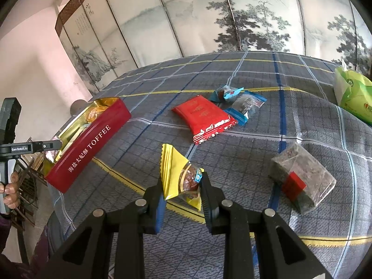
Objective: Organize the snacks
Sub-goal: 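Lower the pink candy into the gold tray and open the left gripper, then carry the yellow-wrapped candy into the gold tray and open the right gripper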
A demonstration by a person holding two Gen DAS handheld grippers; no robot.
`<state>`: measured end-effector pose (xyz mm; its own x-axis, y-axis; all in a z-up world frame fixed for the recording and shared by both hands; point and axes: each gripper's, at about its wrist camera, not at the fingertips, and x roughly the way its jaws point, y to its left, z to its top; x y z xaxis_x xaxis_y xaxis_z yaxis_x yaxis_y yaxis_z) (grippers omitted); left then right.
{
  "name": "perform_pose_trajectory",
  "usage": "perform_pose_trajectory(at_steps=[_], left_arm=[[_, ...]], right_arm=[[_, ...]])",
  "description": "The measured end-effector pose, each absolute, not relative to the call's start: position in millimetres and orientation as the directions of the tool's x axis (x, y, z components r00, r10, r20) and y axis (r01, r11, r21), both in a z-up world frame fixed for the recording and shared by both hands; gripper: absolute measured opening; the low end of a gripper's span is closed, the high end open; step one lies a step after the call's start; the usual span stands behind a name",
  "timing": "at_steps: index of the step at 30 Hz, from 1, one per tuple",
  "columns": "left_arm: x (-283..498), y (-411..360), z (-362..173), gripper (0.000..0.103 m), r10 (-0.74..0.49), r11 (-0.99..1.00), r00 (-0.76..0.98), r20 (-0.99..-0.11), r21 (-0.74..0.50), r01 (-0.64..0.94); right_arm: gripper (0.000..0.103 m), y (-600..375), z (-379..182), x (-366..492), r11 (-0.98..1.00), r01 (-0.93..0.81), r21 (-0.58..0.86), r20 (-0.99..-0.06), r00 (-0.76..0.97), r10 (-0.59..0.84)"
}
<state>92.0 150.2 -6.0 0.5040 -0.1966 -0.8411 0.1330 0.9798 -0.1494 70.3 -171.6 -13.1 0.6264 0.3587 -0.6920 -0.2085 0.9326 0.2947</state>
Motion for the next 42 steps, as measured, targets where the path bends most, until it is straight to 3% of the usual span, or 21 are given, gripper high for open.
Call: perform_pose_trajectory(at_steps=[16,25,42], left_arm=[[93,151,-12,0.028,-0.123,0.990,0.524,-0.843,-0.068,0.122],[84,148,0,0.060,-0.035,0.995,0.588,-0.808,0.026,0.095],[63,150,7,0.065,0.030,0.995,0.613,-0.789,0.081,0.055]], right_arm=[[0.027,-171,-14,73,0.935,-0.203,0.291,-0.696,0.625,0.353],[0.027,-171,-15,73,0.935,-0.201,0.293,-0.699,0.621,0.353],[0.027,-164,-8,64,0.919,-0.220,0.326,-0.679,0.622,0.390]])
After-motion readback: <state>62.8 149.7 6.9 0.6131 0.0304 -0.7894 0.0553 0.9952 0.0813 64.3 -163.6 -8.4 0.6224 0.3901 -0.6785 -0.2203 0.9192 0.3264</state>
